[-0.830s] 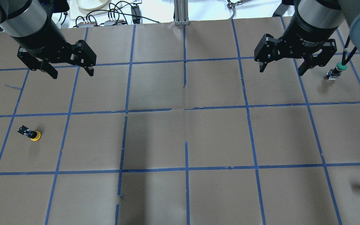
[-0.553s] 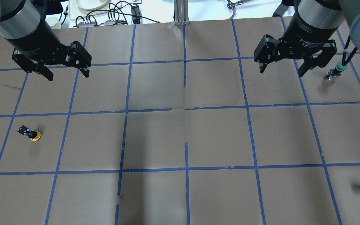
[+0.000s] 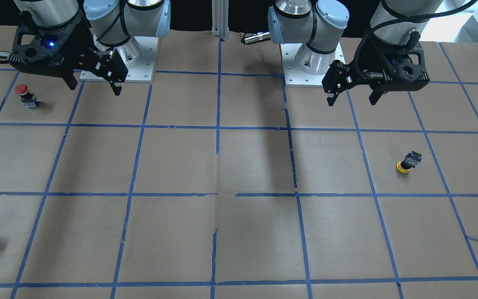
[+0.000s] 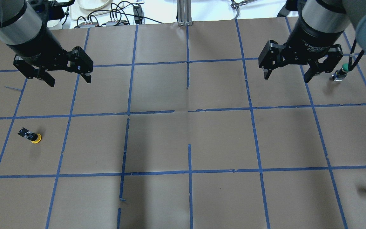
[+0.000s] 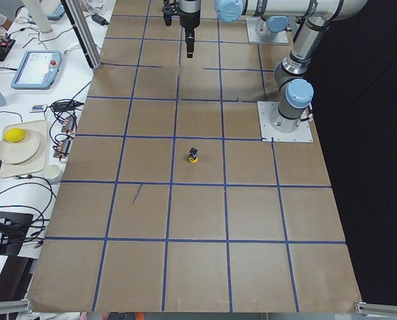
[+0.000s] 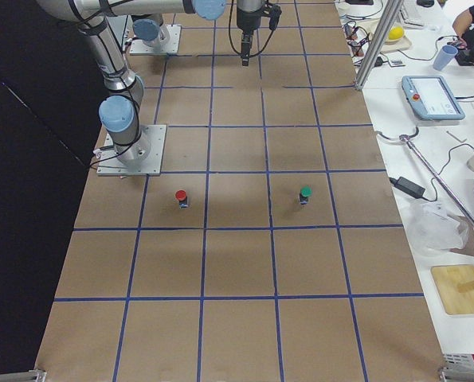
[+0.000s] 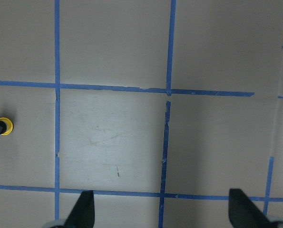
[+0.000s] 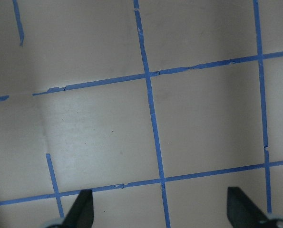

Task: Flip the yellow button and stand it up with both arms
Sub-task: 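Move the left gripper toward the yellow-capped button block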

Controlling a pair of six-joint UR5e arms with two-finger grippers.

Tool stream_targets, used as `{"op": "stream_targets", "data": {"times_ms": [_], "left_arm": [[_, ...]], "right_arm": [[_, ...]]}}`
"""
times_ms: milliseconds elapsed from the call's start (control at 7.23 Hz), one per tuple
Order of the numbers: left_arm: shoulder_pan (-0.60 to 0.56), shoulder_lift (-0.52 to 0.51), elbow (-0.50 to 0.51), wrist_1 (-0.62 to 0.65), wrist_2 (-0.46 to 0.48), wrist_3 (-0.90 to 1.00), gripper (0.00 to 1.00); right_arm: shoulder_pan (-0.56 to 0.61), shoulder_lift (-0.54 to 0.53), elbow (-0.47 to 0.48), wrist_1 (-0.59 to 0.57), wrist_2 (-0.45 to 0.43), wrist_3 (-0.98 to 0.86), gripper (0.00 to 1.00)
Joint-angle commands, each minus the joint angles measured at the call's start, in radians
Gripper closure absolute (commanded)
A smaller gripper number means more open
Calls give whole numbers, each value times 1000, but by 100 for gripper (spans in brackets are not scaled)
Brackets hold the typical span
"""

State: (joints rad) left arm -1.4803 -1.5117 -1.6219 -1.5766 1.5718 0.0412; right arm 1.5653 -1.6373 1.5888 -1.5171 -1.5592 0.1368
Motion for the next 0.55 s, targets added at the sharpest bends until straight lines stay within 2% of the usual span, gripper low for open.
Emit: {"op": "stream_targets", "data": {"times_ms": [0, 138, 415], "left_arm": [[105, 25, -90, 12, 4, 162, 0], [209, 37, -117, 17, 8, 199, 0], [390, 12, -141, 62, 4, 509, 0]], "right_arm": [[-1, -1, 0, 8, -1, 1, 0], [-4, -3, 0, 8, 4, 4, 0], [-2, -7, -1, 28, 1, 6, 0]]}}
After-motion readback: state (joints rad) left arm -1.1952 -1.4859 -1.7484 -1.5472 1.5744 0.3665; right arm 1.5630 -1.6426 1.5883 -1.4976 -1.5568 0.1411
